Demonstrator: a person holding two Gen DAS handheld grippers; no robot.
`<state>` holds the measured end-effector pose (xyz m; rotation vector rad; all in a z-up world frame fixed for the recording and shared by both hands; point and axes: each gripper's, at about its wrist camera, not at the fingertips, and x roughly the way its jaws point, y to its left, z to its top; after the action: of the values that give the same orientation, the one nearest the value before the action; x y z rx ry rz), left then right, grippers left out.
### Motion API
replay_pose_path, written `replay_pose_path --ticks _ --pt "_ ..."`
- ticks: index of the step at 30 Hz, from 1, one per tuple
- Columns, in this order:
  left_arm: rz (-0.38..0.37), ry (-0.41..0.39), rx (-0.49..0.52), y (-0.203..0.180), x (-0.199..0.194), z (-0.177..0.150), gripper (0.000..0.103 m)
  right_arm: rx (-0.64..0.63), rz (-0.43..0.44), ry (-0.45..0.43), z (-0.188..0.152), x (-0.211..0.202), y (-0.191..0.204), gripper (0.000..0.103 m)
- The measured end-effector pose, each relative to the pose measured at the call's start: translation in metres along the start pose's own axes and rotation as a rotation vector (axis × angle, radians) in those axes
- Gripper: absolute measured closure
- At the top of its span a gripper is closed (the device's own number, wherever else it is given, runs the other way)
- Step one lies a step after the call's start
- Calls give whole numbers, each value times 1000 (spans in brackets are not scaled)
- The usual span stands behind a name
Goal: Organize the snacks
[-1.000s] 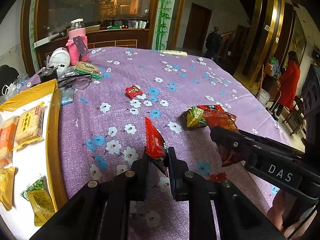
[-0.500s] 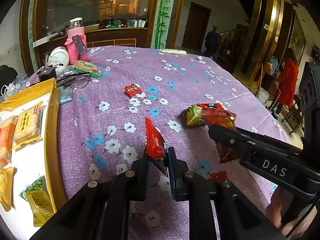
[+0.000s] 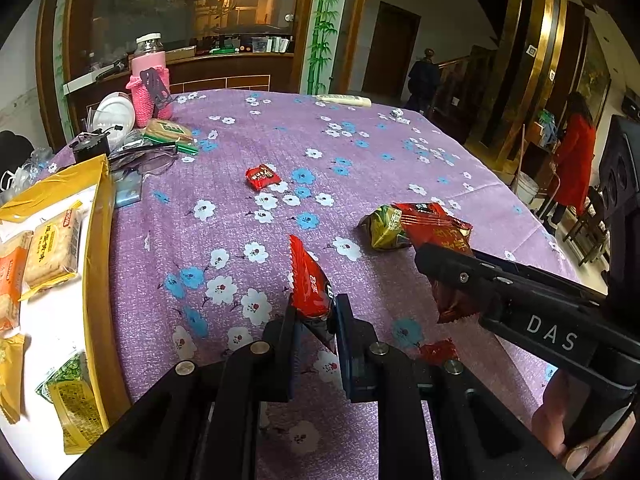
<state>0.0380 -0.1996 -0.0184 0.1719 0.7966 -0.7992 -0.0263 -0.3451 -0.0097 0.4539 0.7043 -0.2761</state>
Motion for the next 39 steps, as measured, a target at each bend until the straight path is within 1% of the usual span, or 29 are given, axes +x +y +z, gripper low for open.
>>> replay_pose_path --ticks 14,25,28,39 --pt "-23 3 -4 -1 0 0 88 -3 -5 6 1 3 0 68" --pt "-42 13 -7 -2 1 0 88 3 8 8 1 1 1 68" --pt "-42 6 -4 -2 -1 0 88 9 22 2 1 -2 0 68" --pt "-36 3 -5 -2 -3 -1 88 12 16 -9 1 -5 -2 68"
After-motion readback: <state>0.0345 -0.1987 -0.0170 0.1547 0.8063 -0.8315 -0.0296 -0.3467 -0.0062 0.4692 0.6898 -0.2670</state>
